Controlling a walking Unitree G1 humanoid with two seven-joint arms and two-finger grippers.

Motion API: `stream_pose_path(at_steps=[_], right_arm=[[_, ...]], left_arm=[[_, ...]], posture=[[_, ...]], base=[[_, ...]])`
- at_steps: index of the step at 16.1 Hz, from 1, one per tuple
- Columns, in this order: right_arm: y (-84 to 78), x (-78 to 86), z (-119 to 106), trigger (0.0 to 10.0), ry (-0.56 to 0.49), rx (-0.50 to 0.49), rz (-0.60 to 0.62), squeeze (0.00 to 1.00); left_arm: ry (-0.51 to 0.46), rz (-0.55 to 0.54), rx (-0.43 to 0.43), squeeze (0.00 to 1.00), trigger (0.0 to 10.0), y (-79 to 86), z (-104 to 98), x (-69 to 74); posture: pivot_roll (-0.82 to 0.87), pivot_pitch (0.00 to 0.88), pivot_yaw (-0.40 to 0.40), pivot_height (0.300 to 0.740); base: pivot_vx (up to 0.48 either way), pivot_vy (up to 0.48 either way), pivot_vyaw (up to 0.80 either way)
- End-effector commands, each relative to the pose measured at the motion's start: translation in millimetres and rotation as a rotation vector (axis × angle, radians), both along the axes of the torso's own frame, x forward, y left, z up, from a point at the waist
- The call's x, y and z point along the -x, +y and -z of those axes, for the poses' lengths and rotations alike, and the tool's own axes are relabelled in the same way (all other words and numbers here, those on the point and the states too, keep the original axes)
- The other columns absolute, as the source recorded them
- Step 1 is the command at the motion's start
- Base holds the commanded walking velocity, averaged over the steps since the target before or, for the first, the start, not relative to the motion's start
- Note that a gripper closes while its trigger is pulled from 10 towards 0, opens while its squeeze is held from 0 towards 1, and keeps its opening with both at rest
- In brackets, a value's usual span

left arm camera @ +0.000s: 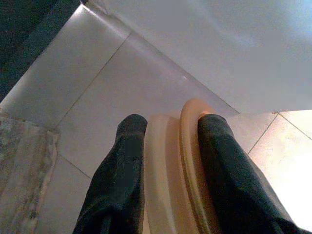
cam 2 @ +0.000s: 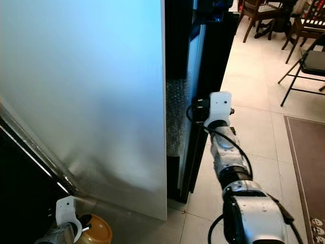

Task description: Restocking fridge

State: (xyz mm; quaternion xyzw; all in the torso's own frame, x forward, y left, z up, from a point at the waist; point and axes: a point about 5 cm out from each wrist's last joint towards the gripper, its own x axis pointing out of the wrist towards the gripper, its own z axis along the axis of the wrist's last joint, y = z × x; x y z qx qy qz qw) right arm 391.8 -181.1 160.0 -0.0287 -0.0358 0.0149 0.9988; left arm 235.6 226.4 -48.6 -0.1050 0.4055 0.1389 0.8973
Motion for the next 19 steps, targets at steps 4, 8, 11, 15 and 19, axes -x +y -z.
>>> stream_pose_path(at_steps=[4,8,11,15,19], right_arm=[[-45.8,5.2,-10,10.0,-0.047,0.01,0.228,0.0],[-100.7,32.7,12,10.0,-0.016,0.018,0.504,0.0],[-144.4,61.1,24,10.0,0.0,0.04,0.709,0.0],[-158.0,85.8,60,10.0,0.144,-0.01,0.769,0.0],[-126.3,109.7,128,10.0,0.44,-0.083,0.622,0.0]], left_arm=[[0.023,0.01,-0.019,0.0,10.0,2.7,1,1.5],[0.024,0.01,-0.018,0.0,10.0,2.4,1,1.7],[0.024,0.009,-0.017,0.0,10.0,2.5,1,1.7],[0.027,0.019,-0.018,0.0,10.0,3.2,1,2.6],[0.028,0.021,-0.014,0.0,10.0,2.8,2,3.3]], posture=[[-0.01,0.0,0.015,0.74],[-0.01,0.0,0.014,0.74],[-0.01,0.0,0.015,0.74],[-0.03,0.0,0.024,0.74],[-0.02,0.0,0.025,0.74]], base=[[0.0,0.0,0.0],[0.0,0.0,0.0],[0.0,0.0,0.0],[0.0,0.0,0.0],[0.0,0.0,0.0]])
